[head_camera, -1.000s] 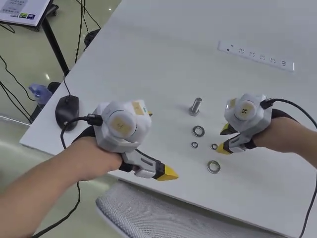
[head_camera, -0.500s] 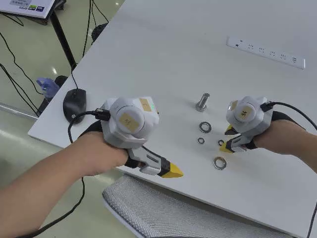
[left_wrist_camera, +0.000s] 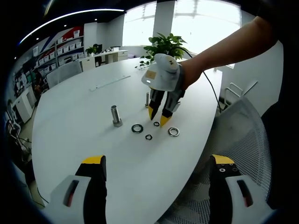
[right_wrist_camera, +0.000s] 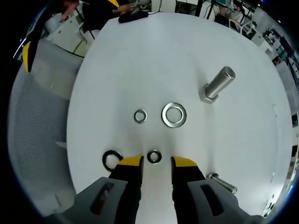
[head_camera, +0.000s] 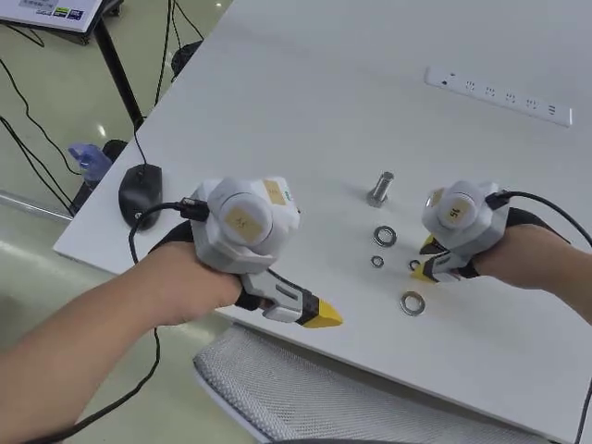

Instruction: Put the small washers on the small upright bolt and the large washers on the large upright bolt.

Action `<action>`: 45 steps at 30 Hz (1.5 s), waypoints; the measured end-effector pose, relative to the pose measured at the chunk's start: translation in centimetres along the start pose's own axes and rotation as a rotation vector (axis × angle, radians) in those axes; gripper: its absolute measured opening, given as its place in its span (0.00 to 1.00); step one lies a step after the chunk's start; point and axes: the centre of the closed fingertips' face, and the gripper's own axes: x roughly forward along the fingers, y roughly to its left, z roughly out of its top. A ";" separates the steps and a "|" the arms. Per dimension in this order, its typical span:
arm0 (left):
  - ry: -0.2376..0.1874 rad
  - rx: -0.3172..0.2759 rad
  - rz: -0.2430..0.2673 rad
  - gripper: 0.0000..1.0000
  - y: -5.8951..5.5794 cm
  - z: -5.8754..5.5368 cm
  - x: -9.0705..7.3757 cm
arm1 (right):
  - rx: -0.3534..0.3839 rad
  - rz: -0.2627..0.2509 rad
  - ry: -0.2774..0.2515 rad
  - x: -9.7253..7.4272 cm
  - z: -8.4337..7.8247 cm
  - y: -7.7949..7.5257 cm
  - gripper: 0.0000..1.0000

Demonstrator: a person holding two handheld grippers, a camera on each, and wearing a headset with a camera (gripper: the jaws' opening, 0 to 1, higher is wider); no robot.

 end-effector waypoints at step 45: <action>0.019 0.015 0.003 0.85 -0.3 0.6 -0.1 | 0.062 -0.007 0.029 -1.3 -2.6 -1.4 0.13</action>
